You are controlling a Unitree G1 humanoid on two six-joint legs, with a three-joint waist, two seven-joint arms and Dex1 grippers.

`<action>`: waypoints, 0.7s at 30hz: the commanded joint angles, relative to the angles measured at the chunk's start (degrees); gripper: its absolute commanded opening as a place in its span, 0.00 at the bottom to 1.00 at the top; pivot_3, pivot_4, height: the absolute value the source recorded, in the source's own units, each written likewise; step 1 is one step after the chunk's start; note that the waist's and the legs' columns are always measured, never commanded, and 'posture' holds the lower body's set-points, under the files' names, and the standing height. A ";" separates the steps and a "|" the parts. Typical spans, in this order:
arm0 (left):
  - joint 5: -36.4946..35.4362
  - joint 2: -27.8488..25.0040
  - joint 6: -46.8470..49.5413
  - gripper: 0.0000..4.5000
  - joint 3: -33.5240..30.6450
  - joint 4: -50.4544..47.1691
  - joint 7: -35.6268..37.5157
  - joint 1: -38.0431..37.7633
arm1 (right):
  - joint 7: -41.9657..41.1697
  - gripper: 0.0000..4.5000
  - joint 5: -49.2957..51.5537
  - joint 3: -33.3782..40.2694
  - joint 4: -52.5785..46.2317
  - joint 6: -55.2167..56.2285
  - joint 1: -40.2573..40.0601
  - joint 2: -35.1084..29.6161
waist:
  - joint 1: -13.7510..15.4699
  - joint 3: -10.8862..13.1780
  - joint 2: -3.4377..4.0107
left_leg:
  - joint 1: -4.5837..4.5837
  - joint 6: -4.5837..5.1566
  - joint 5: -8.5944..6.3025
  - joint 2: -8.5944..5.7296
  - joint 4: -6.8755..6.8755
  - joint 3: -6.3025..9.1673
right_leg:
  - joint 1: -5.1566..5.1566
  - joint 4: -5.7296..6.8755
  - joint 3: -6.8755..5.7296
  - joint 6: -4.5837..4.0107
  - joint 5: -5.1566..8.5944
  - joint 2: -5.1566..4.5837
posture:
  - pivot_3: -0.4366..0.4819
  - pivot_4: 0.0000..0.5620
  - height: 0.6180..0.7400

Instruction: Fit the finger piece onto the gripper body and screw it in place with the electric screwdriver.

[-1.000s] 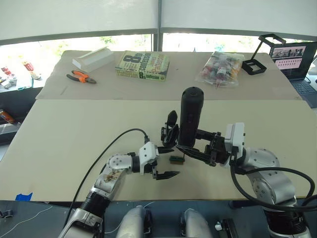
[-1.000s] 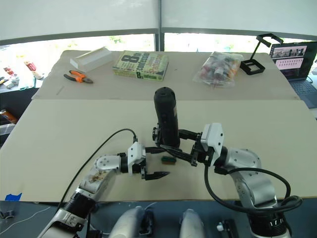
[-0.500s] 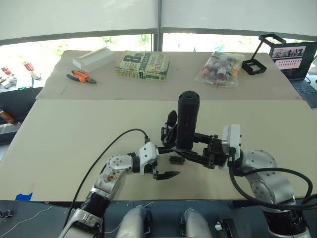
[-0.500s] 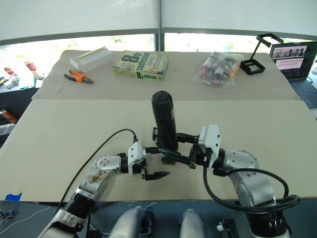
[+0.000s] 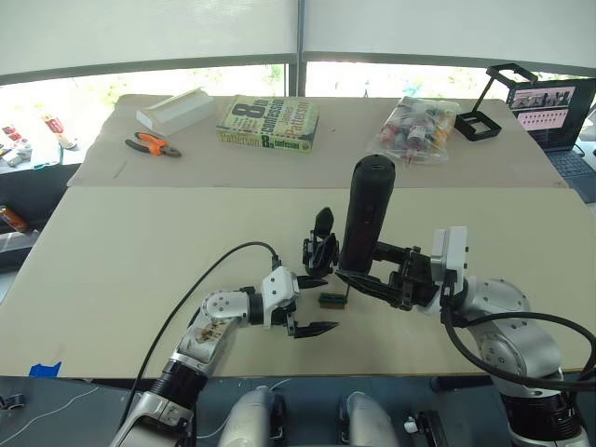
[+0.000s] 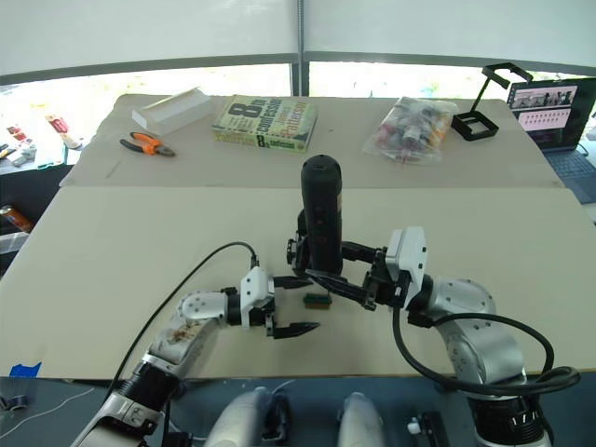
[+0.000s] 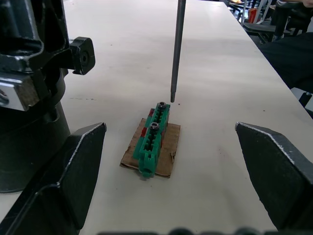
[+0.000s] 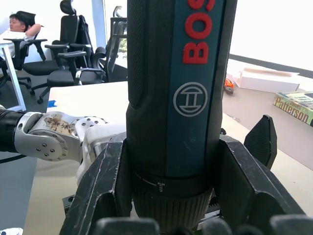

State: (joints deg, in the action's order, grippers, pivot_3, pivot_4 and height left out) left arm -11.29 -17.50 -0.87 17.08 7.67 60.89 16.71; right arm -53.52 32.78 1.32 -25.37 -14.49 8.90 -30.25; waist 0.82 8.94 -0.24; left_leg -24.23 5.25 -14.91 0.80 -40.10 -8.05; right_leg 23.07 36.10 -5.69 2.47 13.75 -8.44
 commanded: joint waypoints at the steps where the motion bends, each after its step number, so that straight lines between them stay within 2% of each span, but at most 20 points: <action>1: 0.10 0.21 -0.49 1.00 0.74 0.30 0.25 -0.70 | 0.15 0.42 1.18 1.12 -1.79 1.99 1.81 0.56 | 0.01 0.00 0.00 | 0.00 0.00 0.00 0.00 0.00 0.00 | 0.00 0.00 0.00 0.00 0.00 0.00 | 0.48 0.27 1.00; 21: 0.16 0.03 -1.24 1.00 0.76 0.73 0.35 -1.31 | 0.17 0.42 -0.40 0.49 -0.85 2.81 2.10 0.92 | -0.04 0.00 0.00 | 0.00 0.00 0.00 0.00 0.00 0.00 | 0.00 0.00 0.00 0.00 0.00 0.00 | 0.48 0.27 1.00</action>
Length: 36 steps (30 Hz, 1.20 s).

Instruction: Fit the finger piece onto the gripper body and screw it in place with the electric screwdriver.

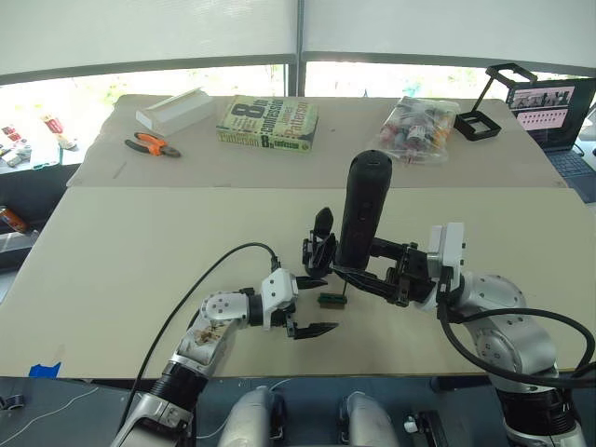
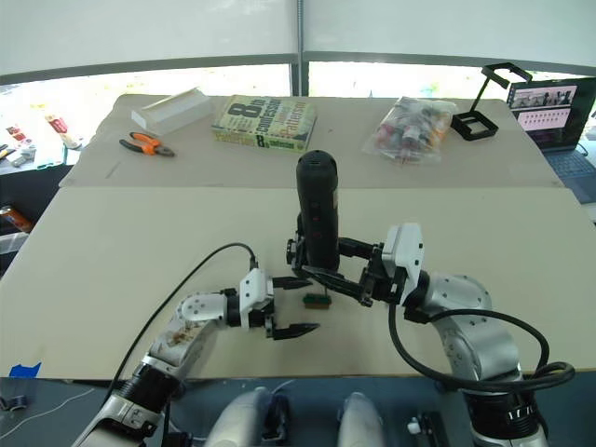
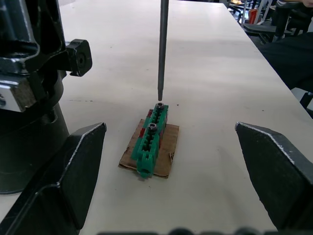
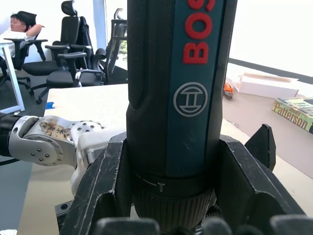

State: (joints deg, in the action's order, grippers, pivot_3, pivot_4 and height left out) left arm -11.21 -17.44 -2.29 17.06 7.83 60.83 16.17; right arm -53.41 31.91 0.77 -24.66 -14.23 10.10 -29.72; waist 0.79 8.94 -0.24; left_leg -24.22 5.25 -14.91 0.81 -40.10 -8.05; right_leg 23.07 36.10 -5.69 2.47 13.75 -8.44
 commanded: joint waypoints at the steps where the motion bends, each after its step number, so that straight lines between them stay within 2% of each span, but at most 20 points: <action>1: 0.08 -0.06 0.18 1.00 0.77 0.58 0.43 -0.77 | 0.02 0.42 0.44 1.02 -1.54 2.55 0.90 0.40 | -0.01 0.00 0.00 | 0.00 0.00 0.00 0.00 0.00 0.00 | 0.00 0.00 0.00 0.00 0.00 0.00 | 0.48 0.27 1.00; 36: -0.21 0.10 1.85 1.00 0.81 -1.09 0.05 -0.53 | -0.62 0.42 -0.73 0.30 -1.65 2.69 -0.26 0.46 | -0.02 0.00 0.00 | 0.00 0.00 0.00 0.00 0.00 0.00 | -0.01 0.00 0.00 0.00 0.00 0.00 | 0.48 0.27 1.00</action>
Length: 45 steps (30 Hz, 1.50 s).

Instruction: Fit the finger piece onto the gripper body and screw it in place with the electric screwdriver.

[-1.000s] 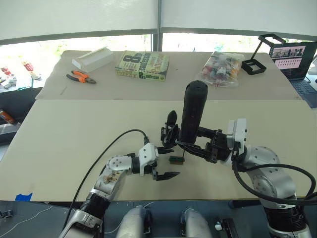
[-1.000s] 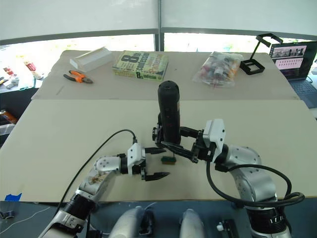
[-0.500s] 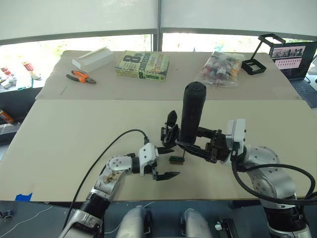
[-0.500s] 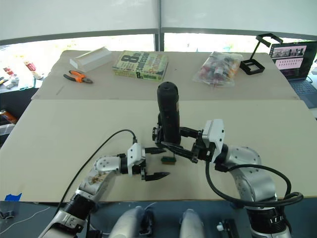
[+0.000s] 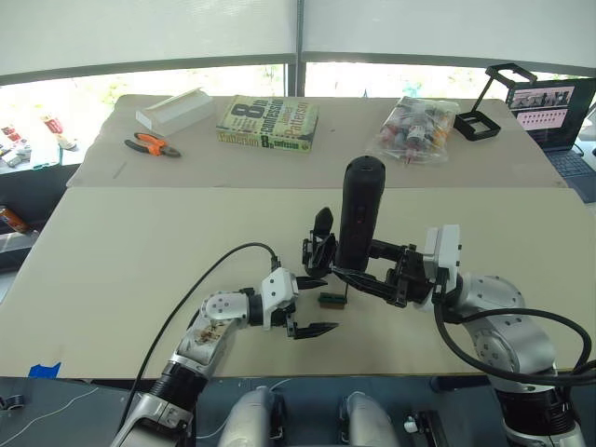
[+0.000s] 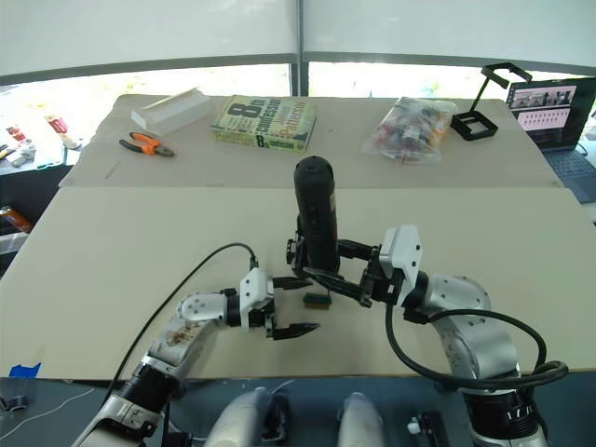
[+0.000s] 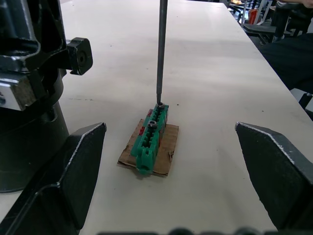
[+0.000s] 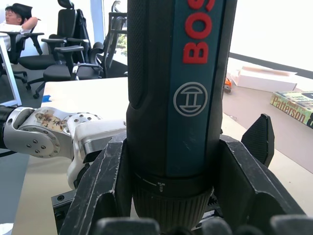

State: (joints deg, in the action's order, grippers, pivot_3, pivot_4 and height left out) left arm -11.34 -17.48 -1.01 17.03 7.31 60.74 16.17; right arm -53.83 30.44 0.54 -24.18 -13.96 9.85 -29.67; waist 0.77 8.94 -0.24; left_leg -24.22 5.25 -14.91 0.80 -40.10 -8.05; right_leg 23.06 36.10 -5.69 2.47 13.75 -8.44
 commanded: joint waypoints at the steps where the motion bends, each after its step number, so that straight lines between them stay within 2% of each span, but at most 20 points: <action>1: -0.08 0.17 0.59 1.00 0.85 -0.57 0.12 -0.52 | -0.31 0.42 0.66 0.43 -2.18 2.41 -0.16 0.30 | 0.00 0.00 0.00 | 0.00 0.00 0.00 0.00 0.00 0.00 | 0.00 0.00 0.00 0.00 0.00 0.00 | 0.48 0.27 1.00; 30: 0.03 0.41 -0.46 1.00 0.71 0.37 0.02 -0.95 | -0.68 0.42 0.50 0.03 -2.90 2.48 -0.16 -0.08 | 0.04 0.00 0.00 | 0.00 0.00 0.00 0.00 -0.01 0.00 | -0.01 0.00 -0.01 0.00 0.00 0.00 | 0.48 0.27 1.00; 45: -4.15 -1.33 -2.19 1.00 -2.34 -3.85 1.45 -2.30 | 0.68 0.42 3.76 2.41 -7.35 0.77 0.74 -1.73 | -0.08 0.00 0.00 | -0.01 0.00 0.00 0.00 0.00 0.00 | 0.03 0.00 0.00 0.00 0.00 0.00 | 0.48 0.27 1.00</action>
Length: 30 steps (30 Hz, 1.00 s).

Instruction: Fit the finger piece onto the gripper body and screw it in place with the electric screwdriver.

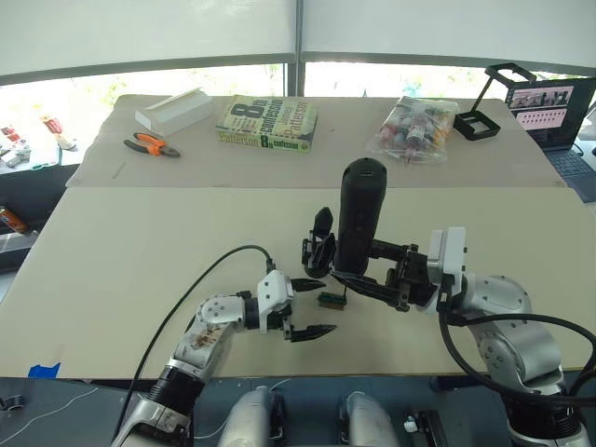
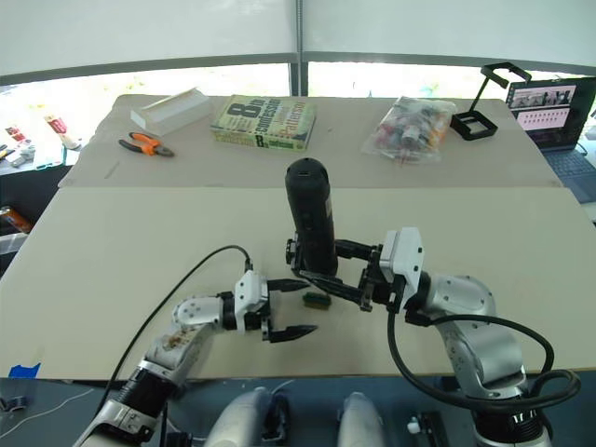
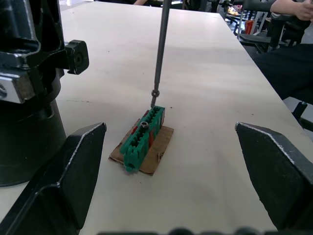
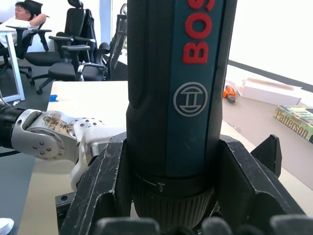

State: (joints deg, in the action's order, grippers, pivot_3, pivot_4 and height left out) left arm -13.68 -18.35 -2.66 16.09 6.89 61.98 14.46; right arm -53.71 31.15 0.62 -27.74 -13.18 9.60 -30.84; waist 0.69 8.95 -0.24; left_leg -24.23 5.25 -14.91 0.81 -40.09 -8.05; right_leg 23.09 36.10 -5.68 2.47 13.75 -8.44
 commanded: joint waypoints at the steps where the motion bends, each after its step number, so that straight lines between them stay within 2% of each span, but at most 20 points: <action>1: -2.28 -0.71 -0.50 1.00 -1.83 -4.28 0.20 -0.72 | 0.71 0.42 3.46 2.65 -4.14 -0.21 1.03 -0.82 | -0.01 0.00 0.00 | 0.00 0.00 0.00 0.00 0.00 0.00 | 0.00 0.00 0.00 0.00 0.00 0.00 | 0.48 0.27 1.00; 10: -12.81 -4.71 6.17 1.00 -8.02 -15.20 1.79 -2.70 | 3.48 0.42 10.35 8.03 -7.20 -4.98 3.65 -4.56 | -0.01 0.00 0.00 | -0.01 -0.01 0.00 0.01 0.01 0.01 | 0.02 0.00 0.01 0.00 0.00 -0.02 | 0.48 0.27 1.00; 18: -20.07 -7.95 13.28 1.00 -14.21 -22.57 -0.85 -1.24 | 5.67 0.42 17.07 13.68 -5.20 -10.04 9.52 -8.98 | -0.03 0.01 -0.01 | -0.01 0.00 0.00 0.00 0.01 0.02 | -0.02 -0.02 0.01 0.00 0.00 -0.01 | 0.48 0.27 1.00; 25: -23.42 -10.70 16.54 1.00 -19.45 -21.86 -1.77 -1.53 | 9.65 0.42 21.63 14.38 -2.82 -14.53 17.99 -9.37 | -0.13 0.01 -0.01 | -0.01 -0.02 0.01 0.01 0.03 -0.02 | 0.01 0.00 0.02 0.00 0.00 0.01 | 0.48 0.27 1.00; 30: -20.69 -11.28 14.83 1.00 -19.31 -19.56 -1.59 -3.54 | 10.08 0.42 22.24 13.47 -0.34 -15.98 22.55 -8.93 | -0.01 0.01 -0.01 | -0.01 -0.01 0.01 0.00 0.02 -0.03 | -0.01 -0.02 0.00 0.00 0.00 0.01 | 0.48 0.27 1.00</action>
State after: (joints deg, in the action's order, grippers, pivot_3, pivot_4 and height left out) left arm -34.96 -29.60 13.42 -2.84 -12.43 60.29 11.44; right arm -43.79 51.22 12.36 -27.81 -29.38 30.64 -39.76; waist 0.68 8.95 -0.25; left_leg -24.25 5.23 -14.90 0.80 -40.07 -8.10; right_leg 23.08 36.07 -5.68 2.47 13.76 -8.43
